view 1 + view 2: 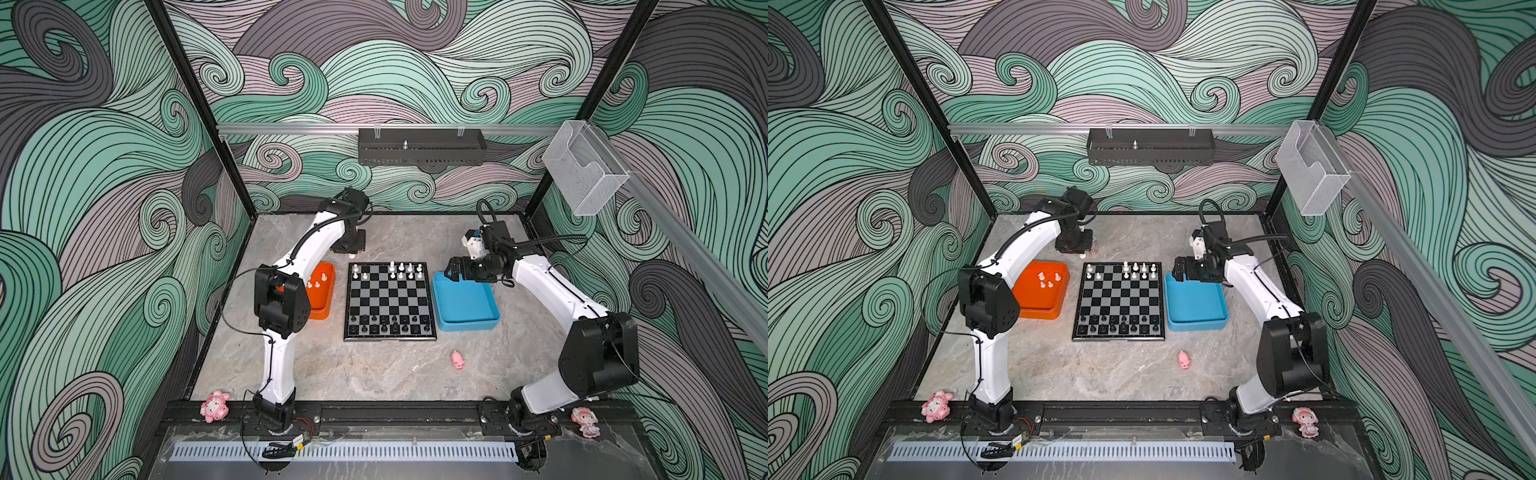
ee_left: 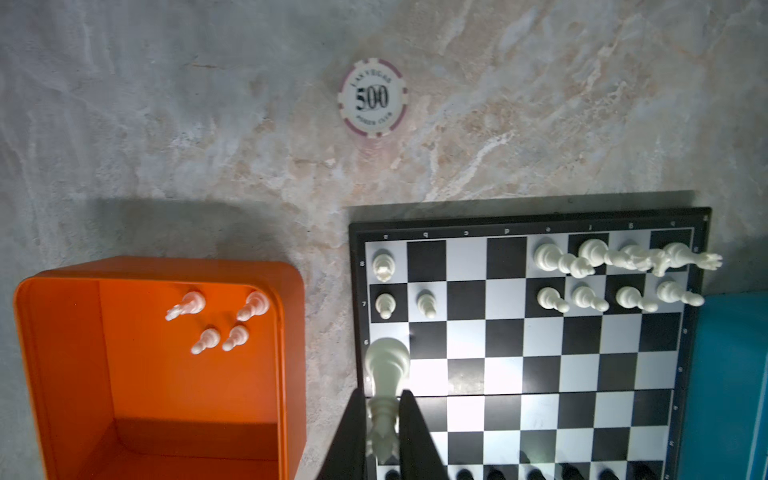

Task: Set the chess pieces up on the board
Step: 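Carry the white king with the left gripper over the board's far row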

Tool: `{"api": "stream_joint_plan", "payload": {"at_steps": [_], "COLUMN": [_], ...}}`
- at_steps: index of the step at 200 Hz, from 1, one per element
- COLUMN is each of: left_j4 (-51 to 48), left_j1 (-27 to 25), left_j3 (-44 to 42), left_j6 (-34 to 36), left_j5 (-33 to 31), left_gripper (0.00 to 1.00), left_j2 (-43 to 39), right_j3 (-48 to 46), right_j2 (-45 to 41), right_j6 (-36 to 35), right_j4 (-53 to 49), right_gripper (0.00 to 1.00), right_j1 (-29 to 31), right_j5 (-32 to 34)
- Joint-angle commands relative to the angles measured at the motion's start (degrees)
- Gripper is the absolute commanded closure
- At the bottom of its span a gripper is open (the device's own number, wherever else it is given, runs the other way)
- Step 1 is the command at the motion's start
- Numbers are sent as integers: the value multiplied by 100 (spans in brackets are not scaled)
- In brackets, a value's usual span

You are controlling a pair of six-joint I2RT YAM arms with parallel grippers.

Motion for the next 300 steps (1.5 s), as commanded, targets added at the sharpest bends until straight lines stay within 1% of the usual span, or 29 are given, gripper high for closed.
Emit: {"api": "stream_joint_plan", "payload": {"at_steps": [1,38,96,156,300], "left_j4": [-362,-290,-83,259,488], "left_j1": [-193,-437,-543,-566,-570], "left_j3": [437,726,907,814,814], "left_j6": [55,31,-39,-129,-136], "left_j5": [45,132,359,506,570], "left_gripper": [85,85,84,84,85], "left_j2": [242,582,1019,1191,1437], "right_j3": [-25,-34,-69,-78,-52], "right_j2": [-31,20,44,83,165], "right_j6": [-35,-48,-65,-73,-92], "right_j4": [12,40,46,56,61], "right_gripper": [1,1,1,1,1], "right_j1": [-17,-21,-21,-30,-91], "right_j5": [38,11,2,-16,-41]}}
